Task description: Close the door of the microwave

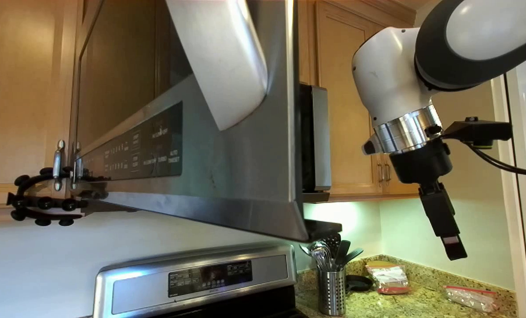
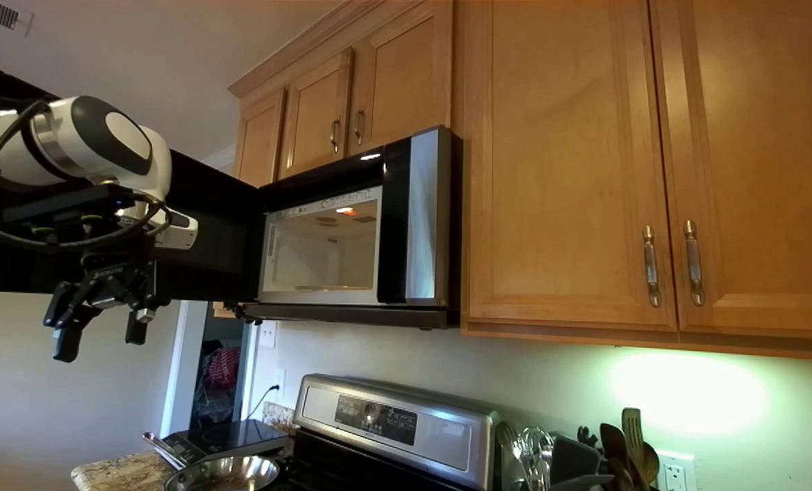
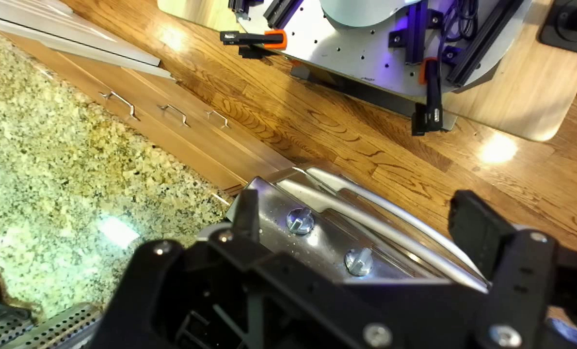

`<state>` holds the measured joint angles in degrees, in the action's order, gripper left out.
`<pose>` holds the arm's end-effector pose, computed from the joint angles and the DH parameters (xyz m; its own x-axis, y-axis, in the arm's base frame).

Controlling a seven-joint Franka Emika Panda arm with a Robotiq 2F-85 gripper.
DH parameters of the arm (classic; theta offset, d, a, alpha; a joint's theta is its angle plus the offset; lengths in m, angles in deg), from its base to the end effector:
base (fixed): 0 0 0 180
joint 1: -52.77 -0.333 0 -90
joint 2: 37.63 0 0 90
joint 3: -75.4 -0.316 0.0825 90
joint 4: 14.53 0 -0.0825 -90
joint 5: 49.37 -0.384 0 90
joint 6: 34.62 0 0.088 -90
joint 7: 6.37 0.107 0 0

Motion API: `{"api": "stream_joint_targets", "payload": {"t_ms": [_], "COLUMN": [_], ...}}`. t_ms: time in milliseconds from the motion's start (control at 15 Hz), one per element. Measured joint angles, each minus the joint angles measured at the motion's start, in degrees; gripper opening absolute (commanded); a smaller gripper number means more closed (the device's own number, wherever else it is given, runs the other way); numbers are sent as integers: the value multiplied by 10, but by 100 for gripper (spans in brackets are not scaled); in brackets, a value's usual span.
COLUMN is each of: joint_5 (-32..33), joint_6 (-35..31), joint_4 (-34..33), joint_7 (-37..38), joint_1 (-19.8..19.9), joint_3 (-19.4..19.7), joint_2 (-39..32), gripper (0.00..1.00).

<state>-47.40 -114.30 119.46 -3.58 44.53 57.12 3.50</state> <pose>0.2702 0.1557 0.5526 0.9346 0.2678 -0.2340 0.3243 -0.9119 0.2514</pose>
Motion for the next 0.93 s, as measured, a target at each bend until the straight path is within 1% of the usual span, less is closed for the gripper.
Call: {"api": "stream_joint_targets", "payload": {"t_ms": [600, 733, 933], "joint_5": [0, 0, 0], "joint_6": [0, 0, 6], "joint_4": [0, -1, -11], "joint_7": [0, 0, 5], "joint_1": [-1, -7, -28], "joint_3": [0, 0, -7], "joint_2": [0, 1, 13], "gripper": [100, 100, 100]}}
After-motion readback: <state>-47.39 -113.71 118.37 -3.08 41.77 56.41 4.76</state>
